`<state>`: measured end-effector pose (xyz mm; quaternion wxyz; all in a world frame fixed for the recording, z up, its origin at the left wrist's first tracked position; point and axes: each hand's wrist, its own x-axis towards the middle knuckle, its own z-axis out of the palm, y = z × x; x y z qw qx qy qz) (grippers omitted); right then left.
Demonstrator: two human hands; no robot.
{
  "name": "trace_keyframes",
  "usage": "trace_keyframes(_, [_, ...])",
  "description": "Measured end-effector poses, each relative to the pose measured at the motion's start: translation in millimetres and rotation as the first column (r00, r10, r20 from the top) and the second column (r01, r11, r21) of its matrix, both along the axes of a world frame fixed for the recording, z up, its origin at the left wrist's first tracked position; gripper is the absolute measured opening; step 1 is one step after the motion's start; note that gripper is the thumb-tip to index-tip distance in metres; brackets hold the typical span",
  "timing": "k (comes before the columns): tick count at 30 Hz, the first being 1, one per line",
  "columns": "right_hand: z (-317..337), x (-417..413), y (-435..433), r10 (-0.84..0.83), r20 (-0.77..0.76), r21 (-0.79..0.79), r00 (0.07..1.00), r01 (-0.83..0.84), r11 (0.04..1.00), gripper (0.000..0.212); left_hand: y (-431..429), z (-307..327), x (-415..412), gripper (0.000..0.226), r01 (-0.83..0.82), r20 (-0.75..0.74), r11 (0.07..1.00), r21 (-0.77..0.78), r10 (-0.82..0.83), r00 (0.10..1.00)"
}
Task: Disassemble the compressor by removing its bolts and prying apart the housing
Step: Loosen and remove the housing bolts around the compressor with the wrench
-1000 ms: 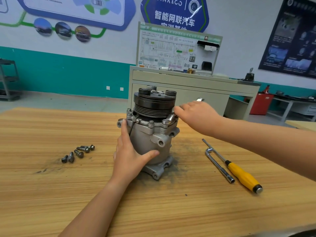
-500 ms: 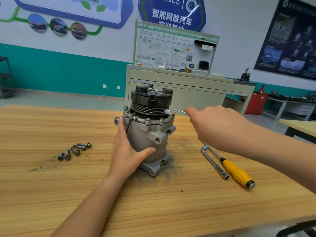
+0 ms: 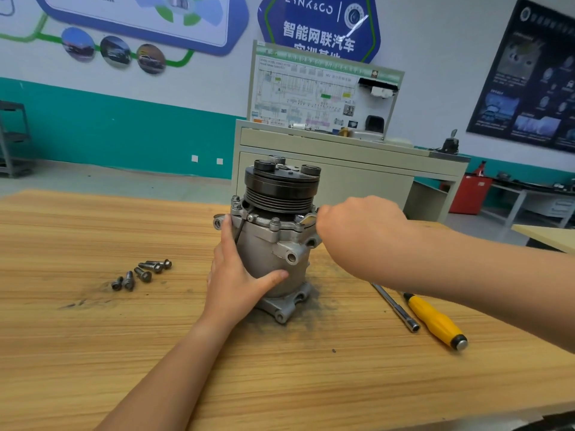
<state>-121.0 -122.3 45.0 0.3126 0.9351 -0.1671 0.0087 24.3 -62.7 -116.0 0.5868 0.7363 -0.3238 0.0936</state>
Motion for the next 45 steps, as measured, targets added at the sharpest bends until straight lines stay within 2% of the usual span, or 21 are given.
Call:
trace_keyframes(5, [-15.3,-3.1,0.0,-0.017,-0.042,-0.043,0.999,0.016,0.999,0.049,0.1,-0.2,0.2,0.131,-0.004,-0.003,1.0,0.001,0.004,1.0])
trace_keyframes(11, [-17.9,0.0,-21.1,0.131,-0.053,-0.21,0.99,-0.139,0.968,0.049,-0.9,-1.4,2.0,0.13,0.005,-0.001,1.0,-0.015,-0.005,1.0])
trace_keyframes(14, [-15.7,4.4,-45.8,0.124,-0.02,-0.228,0.992,-0.126,0.965,0.044,-0.9,-2.6,2.6,0.13,0.016,-0.003,1.0,-0.026,-0.016,1.0])
trace_keyframes(18, [-10.5,16.6,-76.8,0.16,-0.021,-0.21,0.987,-0.161,0.964,0.025,-1.1,-3.5,2.9,0.13,0.018,0.001,1.0,-0.025,-0.018,1.0])
trace_keyframes(24, [-32.3,53.2,-95.4,0.304,0.175,-0.163,0.937,-0.276,0.947,0.033,0.0,-3.5,4.1,0.13,0.012,0.014,1.0,-0.015,-0.012,1.0])
trace_keyframes(28, [-35.8,52.2,-98.8,0.311,0.243,-0.162,0.919,-0.278,0.947,0.038,0.9,-4.1,4.1,0.129,0.016,0.018,1.0,-0.014,-0.015,1.0])
trace_keyframes(30, [-34.5,36.3,-93.6,0.368,0.384,-0.141,0.847,-0.34,0.93,0.031,1.2,-3.9,4.3,0.129,0.019,0.016,1.0,-0.01,-0.019,1.0])
trace_keyframes(31, [-34.6,24.9,-88.8,0.393,0.489,-0.118,0.779,-0.387,0.915,0.025,1.3,-3.8,4.4,0.129,0.021,0.014,1.0,-0.005,-0.02,1.0])
trace_keyframes(33, [-33.0,1.2,-73.9,0.37,0.606,-0.096,0.704,-0.397,0.913,0.021,1.4,-3.4,4.8,0.129,0.026,0.012,1.0,-0.001,-0.026,1.0])
trace_keyframes(34, [-33.7,-9.2,-66.6,0.333,0.59,-0.085,0.736,-0.353,0.932,0.02,1.4,-3.3,4.7,0.129,0.029,0.01,1.0,-0.003,-0.029,1.0])
trace_keyframes(36, [-36.2,-21.2,-56.5,0.189,0.425,-0.028,0.885,-0.196,0.98,0.02,1.5,-3.2,4.5,0.129,0.027,0.008,1.0,-0.006,-0.027,1.0])
trace_keyframes(37, [-38.0,-23.6,-54.6,0.141,0.359,-0.013,0.923,-0.146,0.989,0.02,1.6,-3.2,4.4,0.129,0.025,0.007,1.0,-0.004,-0.025,1.0])
trace_keyframes(42, [-31.5,-14.3,-45.8,0.091,0.27,0.031,0.959,-0.103,0.994,0.033,0.8,-3.0,4.4,0.128,0.023,0.002,1.0,-0.012,-0.023,1.0])
trace_keyframes(45, [-23.8,-8.0,-35.6,0.087,0.193,0.009,0.977,-0.091,0.996,0.033,0.2,-3.0,4.4,0.129,0.018,0.003,1.0,-0.012,-0.018,1.0])
